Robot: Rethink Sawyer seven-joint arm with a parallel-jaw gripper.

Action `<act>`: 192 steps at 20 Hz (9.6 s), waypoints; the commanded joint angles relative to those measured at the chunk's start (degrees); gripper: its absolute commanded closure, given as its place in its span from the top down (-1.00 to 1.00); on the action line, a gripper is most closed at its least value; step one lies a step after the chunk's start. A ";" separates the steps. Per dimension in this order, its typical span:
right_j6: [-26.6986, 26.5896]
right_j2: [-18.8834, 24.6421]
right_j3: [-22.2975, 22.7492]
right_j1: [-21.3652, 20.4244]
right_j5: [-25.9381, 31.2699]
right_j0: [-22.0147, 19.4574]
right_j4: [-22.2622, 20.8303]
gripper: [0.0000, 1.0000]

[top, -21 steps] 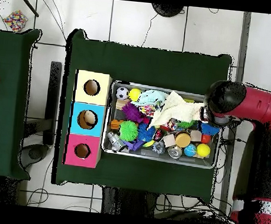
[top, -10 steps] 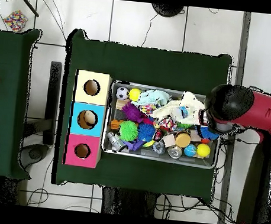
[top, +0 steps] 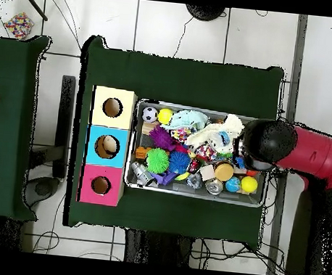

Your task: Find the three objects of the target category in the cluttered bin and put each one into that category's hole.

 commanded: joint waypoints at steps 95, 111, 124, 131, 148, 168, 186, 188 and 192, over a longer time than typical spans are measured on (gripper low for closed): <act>-12.14 -0.98 -13.93 19.23 -8.71 3.44 -14.76 1.00; -13.27 -1.38 -17.74 22.09 -7.69 3.22 -17.33 1.00; -12.62 -3.86 -21.80 24.99 -8.31 4.62 -21.05 1.00; -11.98 -3.96 -21.65 25.45 -8.71 4.34 -21.30 1.00; -13.07 -3.11 -21.87 26.71 -8.67 3.27 -19.77 1.00; -12.47 -4.09 -21.48 26.36 -6.43 4.28 -19.69 -1.00; -22.13 6.33 -10.94 11.55 4.38 -5.49 -6.77 -1.00; -22.33 6.62 -10.52 10.88 4.70 -5.74 -7.01 -1.00; -21.81 7.96 -8.71 8.89 5.60 -6.95 -5.95 -1.00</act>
